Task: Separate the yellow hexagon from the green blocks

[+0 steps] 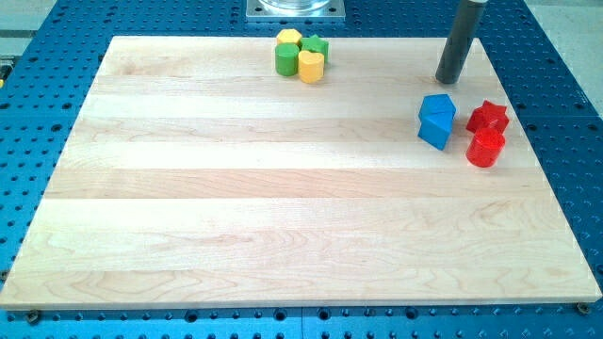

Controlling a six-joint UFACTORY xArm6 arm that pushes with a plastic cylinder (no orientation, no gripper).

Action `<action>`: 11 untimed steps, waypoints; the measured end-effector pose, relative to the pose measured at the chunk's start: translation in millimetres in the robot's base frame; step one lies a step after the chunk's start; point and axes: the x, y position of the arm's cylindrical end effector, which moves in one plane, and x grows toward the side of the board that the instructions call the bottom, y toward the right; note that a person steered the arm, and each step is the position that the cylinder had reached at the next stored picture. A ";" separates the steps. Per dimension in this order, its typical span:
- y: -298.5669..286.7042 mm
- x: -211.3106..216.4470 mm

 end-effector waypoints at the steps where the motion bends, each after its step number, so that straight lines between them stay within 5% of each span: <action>1: -5.5 0.0; 3: -113.3 -29.3; 6: -139.9 -95.8; 9: -276.1 -80.1; 11: -285.1 -79.5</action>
